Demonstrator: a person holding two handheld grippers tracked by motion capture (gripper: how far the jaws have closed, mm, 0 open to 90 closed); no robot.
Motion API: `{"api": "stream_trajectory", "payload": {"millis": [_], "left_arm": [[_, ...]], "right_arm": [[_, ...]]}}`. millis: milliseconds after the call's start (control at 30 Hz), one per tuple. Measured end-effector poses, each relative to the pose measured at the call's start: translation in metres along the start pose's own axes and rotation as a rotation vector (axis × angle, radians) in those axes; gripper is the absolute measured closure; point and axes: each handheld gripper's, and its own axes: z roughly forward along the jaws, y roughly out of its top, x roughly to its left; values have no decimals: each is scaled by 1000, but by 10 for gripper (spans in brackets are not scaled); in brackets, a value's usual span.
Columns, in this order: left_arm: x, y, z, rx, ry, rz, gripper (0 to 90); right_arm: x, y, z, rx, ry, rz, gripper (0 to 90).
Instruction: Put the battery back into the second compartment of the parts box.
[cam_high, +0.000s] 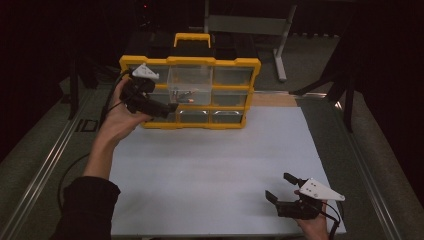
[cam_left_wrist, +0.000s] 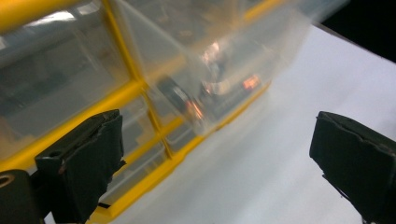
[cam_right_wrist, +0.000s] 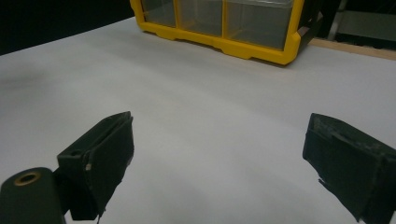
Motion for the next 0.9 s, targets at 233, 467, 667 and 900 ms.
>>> {"api": "stream_trajectory", "payload": {"millis": [233, 467, 667, 900], "left_arm": [[-2, -37, 0, -31, 2, 9, 35], [-4, -82, 3, -43, 14, 4, 43], [1, -120, 4, -51, 30, -28, 52], [-7, -160, 1, -87, 49, -62, 44]], "right_arm": [[1, 0, 1, 5, 1, -3, 83], [1, 0, 1, 4, 1, -4, 83], [1, 0, 1, 3, 1, -3, 83], [1, 0, 1, 2, 2, -2, 82]]}}
